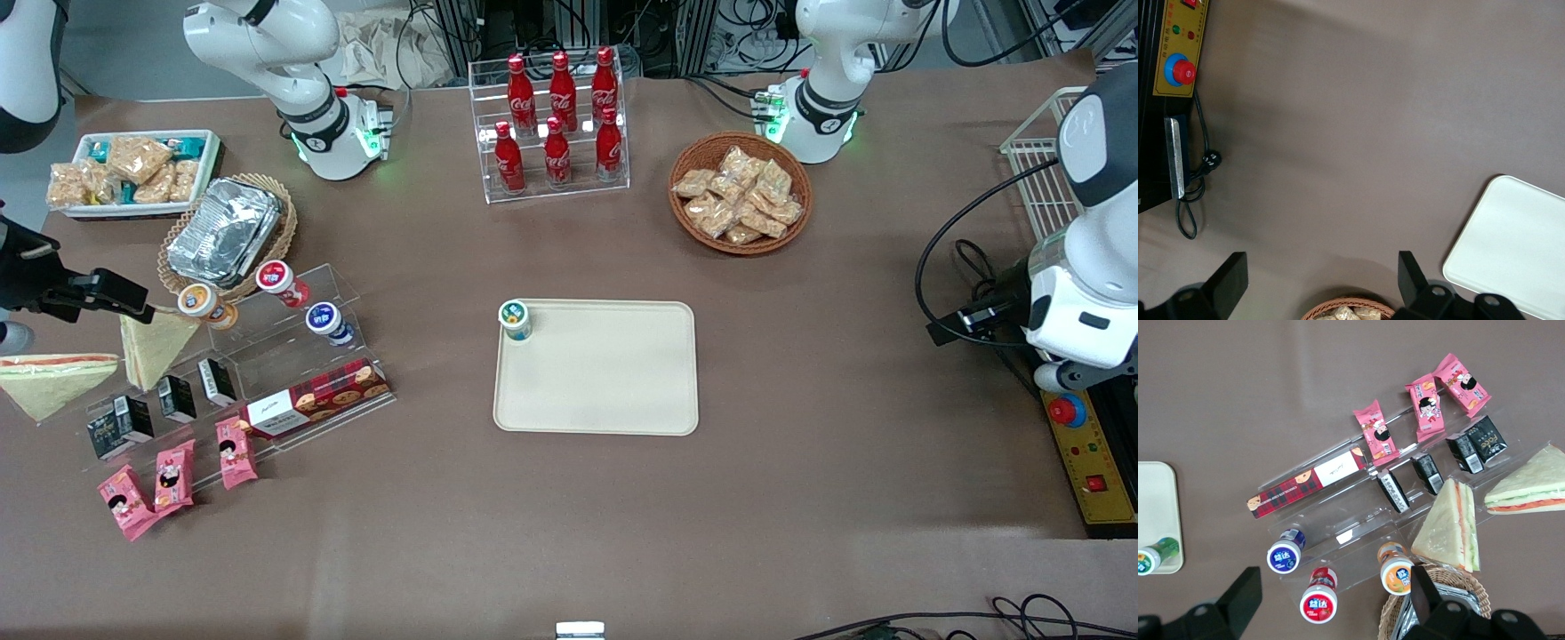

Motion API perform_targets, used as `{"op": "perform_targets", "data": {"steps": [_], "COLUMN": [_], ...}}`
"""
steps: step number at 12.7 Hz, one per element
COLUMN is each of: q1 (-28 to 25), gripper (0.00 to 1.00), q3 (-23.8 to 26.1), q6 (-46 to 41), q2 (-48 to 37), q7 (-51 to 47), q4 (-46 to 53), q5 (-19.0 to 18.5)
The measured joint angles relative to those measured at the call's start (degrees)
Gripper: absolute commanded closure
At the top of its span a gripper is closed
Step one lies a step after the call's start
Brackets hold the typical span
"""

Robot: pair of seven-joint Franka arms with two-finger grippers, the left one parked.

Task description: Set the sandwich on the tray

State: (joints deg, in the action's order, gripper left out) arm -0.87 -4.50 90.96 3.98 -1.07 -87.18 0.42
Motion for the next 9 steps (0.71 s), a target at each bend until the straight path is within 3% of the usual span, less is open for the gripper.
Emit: {"op": "perform_targets", "data": {"steps": [9], "q1": [0.63], "gripper": [0.01], "q3": [-4.03], "q6": [-0.74], "q2": [-0.02], "q7": [-1.70], "q4": [0.29], "q5": [-0.01]}}
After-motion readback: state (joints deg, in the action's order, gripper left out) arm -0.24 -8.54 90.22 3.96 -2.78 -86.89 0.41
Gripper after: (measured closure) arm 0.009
